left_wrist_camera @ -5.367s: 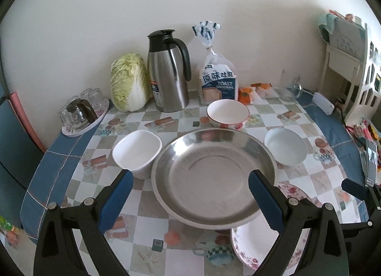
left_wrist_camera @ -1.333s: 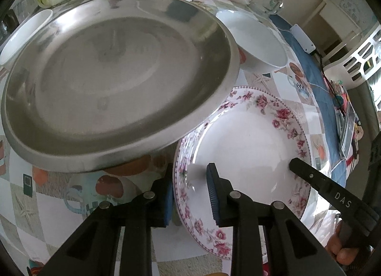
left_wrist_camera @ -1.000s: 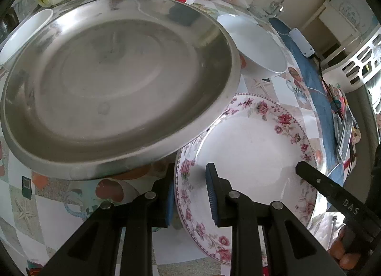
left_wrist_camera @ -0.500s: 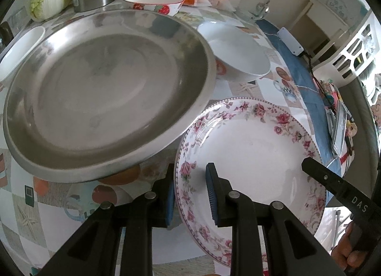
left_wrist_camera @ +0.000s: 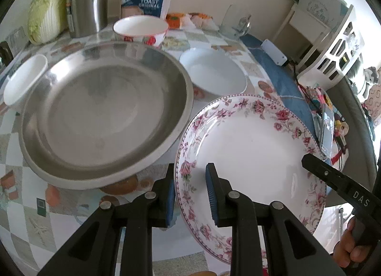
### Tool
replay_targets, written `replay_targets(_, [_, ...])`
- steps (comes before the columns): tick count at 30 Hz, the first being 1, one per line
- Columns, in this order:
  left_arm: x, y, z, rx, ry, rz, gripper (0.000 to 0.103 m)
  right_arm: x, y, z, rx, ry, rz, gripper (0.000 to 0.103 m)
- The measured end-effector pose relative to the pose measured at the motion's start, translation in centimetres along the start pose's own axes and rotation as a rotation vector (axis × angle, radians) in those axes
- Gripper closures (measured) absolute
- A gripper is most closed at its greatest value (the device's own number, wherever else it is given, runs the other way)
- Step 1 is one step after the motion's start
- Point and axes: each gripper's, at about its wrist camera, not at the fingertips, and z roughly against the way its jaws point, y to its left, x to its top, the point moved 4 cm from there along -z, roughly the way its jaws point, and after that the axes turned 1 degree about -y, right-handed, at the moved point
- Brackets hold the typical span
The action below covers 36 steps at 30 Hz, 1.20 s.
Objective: Organize plates and bowls
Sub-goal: 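Lift the pink-floral plate off the table with both grippers, then carry the held plate over the steel basin with both grippers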
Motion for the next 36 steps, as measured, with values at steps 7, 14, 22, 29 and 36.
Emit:
replay_targets(7, [1.5, 0.7, 2.0, 0.012, -0.05, 0.007, 0.078, 0.9, 1.6, 0.7, 0.002, -0.018, 0.025, 0.087])
replay_targets(14, [3.8, 2.3, 3.9, 0.026, -0.095, 0.046, 0.078, 2.1, 4.1, 0.6, 0.009, -0.023, 0.063, 0.087])
replay_targets(22, [7.0, 4.4, 6.2, 0.02, -0.151, 0.1, 0.078, 4.8, 7.6, 0.9, 0.018, -0.046, 0.114, 0.087])
replay_targets(29, [9.4, 7.0, 7.1, 0.036, -0.197, 0.138, 0.078, 7.5, 10.8, -0.2, 0.042, -0.06, 0.152, 0.087])
replay_targets(36, [10.4, 11.6, 6.9, 0.042, -0.235, 0.218, 0.078, 9.4, 14.9, -2.7, 0.065, -0.052, 0.209, 0.087])
